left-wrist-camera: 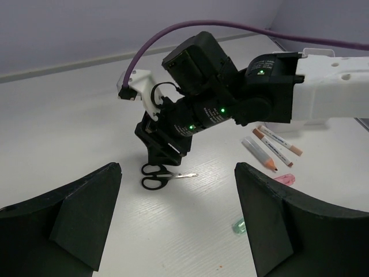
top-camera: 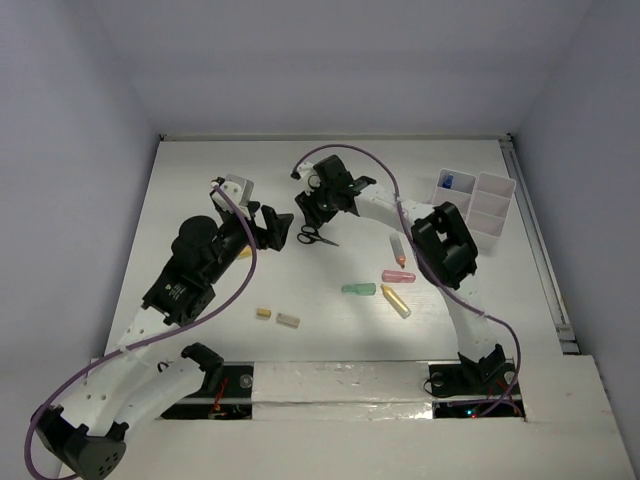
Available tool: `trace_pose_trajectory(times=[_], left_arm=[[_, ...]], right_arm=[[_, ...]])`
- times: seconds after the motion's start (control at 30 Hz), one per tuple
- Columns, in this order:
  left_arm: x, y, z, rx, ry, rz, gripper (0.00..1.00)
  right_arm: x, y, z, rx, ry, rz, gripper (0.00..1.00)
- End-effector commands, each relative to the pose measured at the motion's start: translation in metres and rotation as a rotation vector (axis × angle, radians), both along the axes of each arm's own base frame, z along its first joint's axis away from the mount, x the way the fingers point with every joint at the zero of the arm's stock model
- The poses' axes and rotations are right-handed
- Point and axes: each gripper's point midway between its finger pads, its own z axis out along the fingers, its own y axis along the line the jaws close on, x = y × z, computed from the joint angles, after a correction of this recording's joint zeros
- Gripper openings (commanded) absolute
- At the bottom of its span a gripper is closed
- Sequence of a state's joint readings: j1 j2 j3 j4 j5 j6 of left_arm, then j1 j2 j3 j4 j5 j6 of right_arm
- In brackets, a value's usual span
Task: Sort the stationery into containers
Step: Pick up the scissors from the center of the board.
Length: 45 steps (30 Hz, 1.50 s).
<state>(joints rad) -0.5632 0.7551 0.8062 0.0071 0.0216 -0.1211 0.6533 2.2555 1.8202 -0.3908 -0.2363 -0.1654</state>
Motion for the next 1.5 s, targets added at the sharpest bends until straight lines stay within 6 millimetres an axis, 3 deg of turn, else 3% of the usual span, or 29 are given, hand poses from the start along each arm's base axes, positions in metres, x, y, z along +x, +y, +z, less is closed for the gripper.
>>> trace_pose_trajectory(times=[0.0, 0.1, 0.43, 0.63, 0.77, 0.87, 0.97, 1.1, 1.17, 1.23, 1.3, 1.33, 1.4, 1.47], left_arm=[[0.002, -0.001, 0.008, -0.024, -0.027, 0.008, 0.77], [0.002, -0.001, 0.007, -0.024, -0.027, 0.005, 0.77], [0.001, -0.001, 0.008, -0.027, -0.029, 0.005, 0.77], [0.001, -0.001, 0.009, -0.028, -0.03, 0.007, 0.77], [0.001, 0.0, 0.01, -0.028, -0.033, 0.007, 0.77], [0.001, 0.0, 0.01, -0.028, -0.033, 0.008, 0.77], [0.0, 0.0, 0.01, -0.029, -0.033, 0.008, 0.77], [0.0, 0.0, 0.01, -0.029, -0.035, 0.008, 0.77], [0.0, 0.0, 0.01, -0.03, -0.034, 0.008, 0.77], [0.0, 0.001, 0.011, -0.031, -0.035, 0.008, 0.77], [-0.001, 0.001, 0.011, -0.033, -0.038, 0.008, 0.77], [0.0, 0.001, 0.01, -0.03, -0.036, 0.008, 0.77], [-0.001, 0.001, 0.01, -0.031, -0.035, 0.008, 0.77], [0.0, 0.001, 0.01, -0.031, -0.035, 0.008, 0.77]], right_arm=[[0.008, 0.002, 0.005, -0.047, -0.05, 0.004, 0.5], [0.013, 0.001, -0.001, -0.066, -0.057, -0.002, 0.47], [-0.008, 0.01, -0.036, -0.142, 0.007, 0.081, 0.43], [-0.008, 0.022, -0.039, -0.163, -0.013, 0.119, 0.43], [-0.011, 0.027, -0.045, -0.181, -0.013, 0.155, 0.36], [-0.016, 0.021, -0.053, -0.211, 0.019, 0.166, 0.12], [-0.023, 0.016, -0.061, -0.23, 0.041, 0.178, 0.0], [-0.024, 0.013, -0.058, -0.223, 0.022, 0.178, 0.0], [-0.019, 0.017, -0.038, -0.18, -0.028, 0.154, 0.0], [0.0, 0.014, -0.025, -0.143, -0.118, 0.074, 0.0], [0.027, 0.019, 0.029, -0.018, -0.279, -0.032, 0.0], [0.031, 0.004, 0.028, -0.038, -0.32, -0.115, 0.0], [0.058, -0.009, 0.096, 0.116, -0.478, -0.275, 0.0], [0.061, -0.041, 0.13, 0.176, -0.559, -0.432, 0.0]])
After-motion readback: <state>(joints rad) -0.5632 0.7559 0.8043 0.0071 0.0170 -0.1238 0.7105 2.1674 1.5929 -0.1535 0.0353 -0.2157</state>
